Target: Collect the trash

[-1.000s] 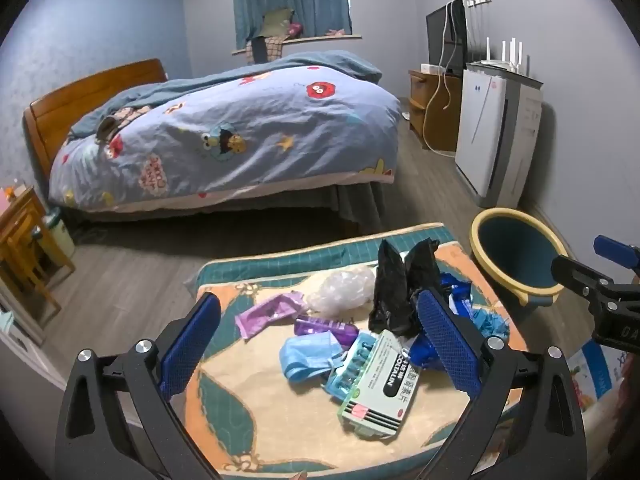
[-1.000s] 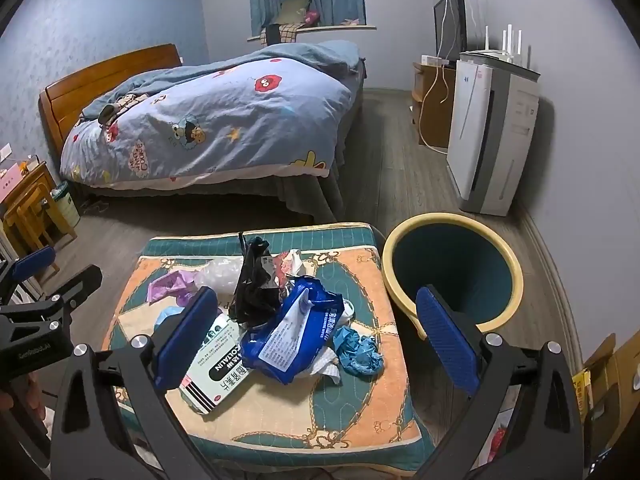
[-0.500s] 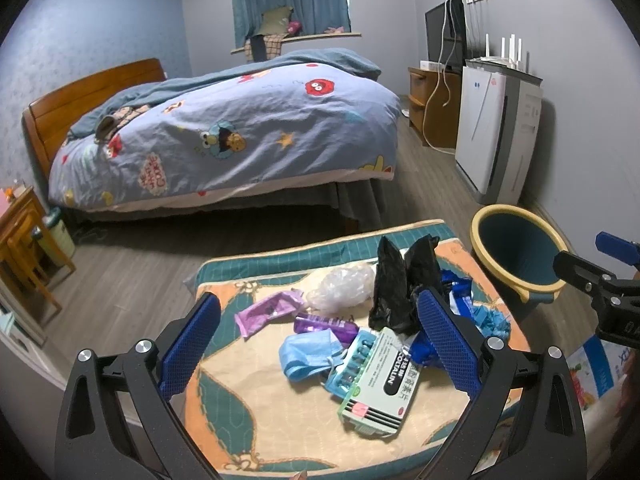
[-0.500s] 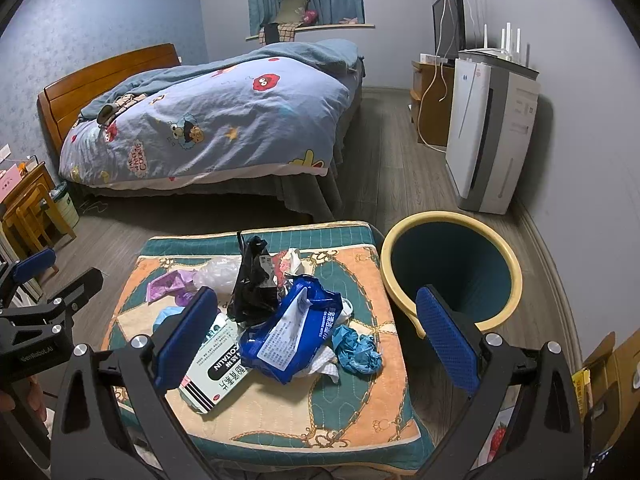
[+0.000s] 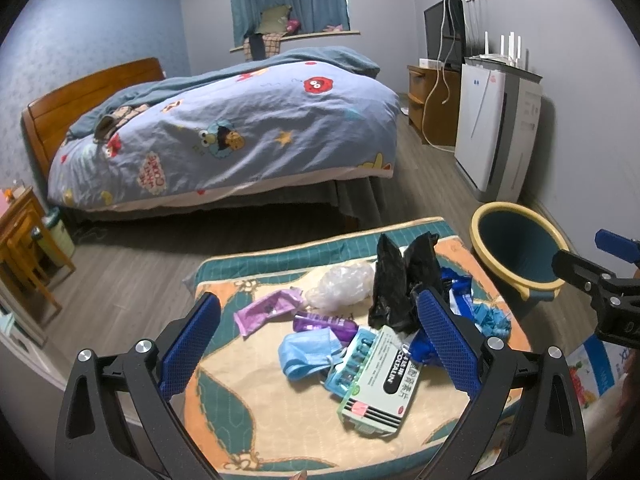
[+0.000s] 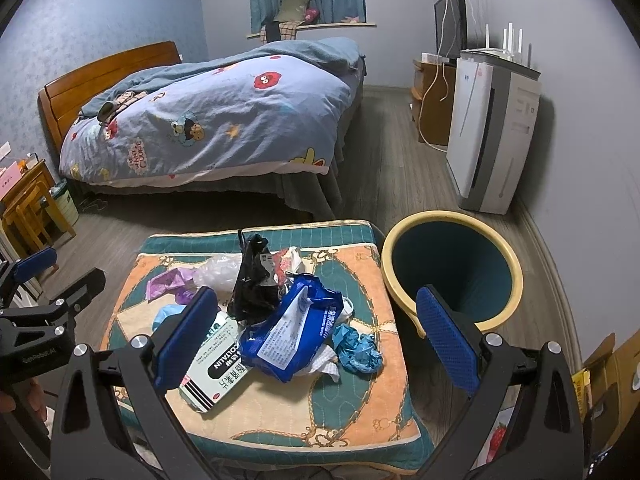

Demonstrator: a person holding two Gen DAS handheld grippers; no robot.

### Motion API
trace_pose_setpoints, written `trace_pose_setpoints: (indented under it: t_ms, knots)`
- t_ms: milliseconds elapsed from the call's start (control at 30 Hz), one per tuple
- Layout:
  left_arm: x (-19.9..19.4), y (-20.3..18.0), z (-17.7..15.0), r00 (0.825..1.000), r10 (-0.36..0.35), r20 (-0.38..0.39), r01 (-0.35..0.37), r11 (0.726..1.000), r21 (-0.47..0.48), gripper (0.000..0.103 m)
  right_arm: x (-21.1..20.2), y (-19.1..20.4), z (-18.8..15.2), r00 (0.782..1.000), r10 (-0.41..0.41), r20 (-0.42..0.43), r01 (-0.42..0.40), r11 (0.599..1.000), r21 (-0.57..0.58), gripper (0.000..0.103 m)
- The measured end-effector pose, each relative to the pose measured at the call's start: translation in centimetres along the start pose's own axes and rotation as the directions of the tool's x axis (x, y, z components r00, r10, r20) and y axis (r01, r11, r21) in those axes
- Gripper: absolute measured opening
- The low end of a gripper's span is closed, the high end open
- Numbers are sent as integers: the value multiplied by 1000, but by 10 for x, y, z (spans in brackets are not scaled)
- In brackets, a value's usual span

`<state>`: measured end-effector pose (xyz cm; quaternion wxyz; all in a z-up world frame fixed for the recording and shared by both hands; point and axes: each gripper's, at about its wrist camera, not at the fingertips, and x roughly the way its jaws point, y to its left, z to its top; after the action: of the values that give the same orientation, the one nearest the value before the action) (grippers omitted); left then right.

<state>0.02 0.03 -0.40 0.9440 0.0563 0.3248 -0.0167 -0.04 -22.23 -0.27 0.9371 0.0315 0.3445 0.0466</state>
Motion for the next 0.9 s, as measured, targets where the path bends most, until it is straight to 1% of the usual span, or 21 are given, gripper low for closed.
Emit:
trace_pose_setpoints:
  t_ms: [233, 900]
  knots:
    - [3, -1, -5, 1000, 4, -1, -4, 1000, 2, 98, -1, -1, -1, 1000, 3, -2, -3, 1000, 12, 98]
    - [4, -2, -5, 1000, 5, -6, -5, 1000, 5, 98, -1, -2, -1, 1000, 3, -6, -3, 1000, 13, 98]
